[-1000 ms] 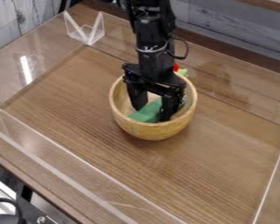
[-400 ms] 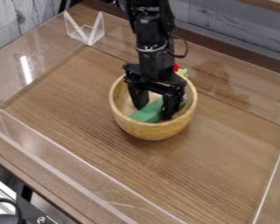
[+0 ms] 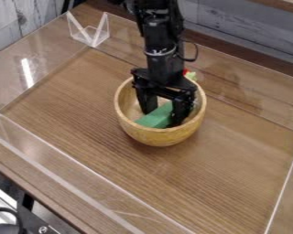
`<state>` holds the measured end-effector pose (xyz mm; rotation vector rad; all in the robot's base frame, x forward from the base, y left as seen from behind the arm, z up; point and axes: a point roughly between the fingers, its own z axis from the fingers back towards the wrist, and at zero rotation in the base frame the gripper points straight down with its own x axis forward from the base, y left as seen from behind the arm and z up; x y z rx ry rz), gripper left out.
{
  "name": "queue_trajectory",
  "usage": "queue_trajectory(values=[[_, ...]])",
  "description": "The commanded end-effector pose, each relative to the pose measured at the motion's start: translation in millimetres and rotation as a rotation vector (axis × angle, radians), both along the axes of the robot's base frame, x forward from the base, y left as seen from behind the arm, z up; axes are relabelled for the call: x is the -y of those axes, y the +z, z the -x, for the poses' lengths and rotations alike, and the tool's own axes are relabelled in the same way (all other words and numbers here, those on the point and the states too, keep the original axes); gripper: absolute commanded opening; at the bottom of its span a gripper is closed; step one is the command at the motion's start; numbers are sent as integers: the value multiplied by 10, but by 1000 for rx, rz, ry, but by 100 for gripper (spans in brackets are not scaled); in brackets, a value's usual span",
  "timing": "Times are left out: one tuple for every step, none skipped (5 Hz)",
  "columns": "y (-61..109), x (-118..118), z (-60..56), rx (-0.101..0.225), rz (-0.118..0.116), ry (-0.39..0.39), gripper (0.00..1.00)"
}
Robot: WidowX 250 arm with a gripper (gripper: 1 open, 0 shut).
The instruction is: Remove the green block from the brown bowl and put it on the table
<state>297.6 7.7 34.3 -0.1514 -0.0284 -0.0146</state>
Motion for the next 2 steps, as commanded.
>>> queue_trajectory(values=[[94, -43, -117, 51, -4, 14, 100], [61, -53, -128, 51, -2, 22, 0]])
